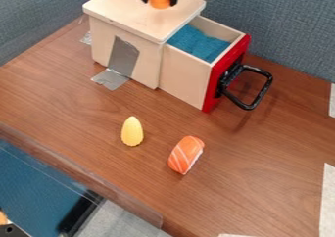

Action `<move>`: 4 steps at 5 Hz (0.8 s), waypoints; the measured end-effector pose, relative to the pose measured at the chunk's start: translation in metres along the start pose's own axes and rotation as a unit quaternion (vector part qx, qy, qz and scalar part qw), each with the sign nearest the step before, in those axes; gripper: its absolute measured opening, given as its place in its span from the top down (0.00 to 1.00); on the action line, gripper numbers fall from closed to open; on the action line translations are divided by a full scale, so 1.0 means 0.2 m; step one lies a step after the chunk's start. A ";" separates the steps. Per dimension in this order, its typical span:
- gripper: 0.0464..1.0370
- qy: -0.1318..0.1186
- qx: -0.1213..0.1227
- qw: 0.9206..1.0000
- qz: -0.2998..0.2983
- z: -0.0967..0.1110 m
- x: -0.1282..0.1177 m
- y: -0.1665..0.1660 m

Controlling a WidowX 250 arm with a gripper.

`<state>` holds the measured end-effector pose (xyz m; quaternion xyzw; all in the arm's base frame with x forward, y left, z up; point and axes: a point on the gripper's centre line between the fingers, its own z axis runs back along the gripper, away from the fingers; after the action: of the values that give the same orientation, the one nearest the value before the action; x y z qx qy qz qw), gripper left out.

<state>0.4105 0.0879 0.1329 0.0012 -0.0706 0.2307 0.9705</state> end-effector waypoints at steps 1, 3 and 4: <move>0.43 0.020 0.020 1.000 -0.004 -0.04 -0.02 0.03; 0.38 0.043 0.029 0.999 -0.011 -0.09 0.00 0.04; 0.10 0.044 0.029 0.999 -0.013 -0.06 0.03 0.06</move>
<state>0.4118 0.1022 0.1221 0.0199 -0.0206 0.2199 0.9751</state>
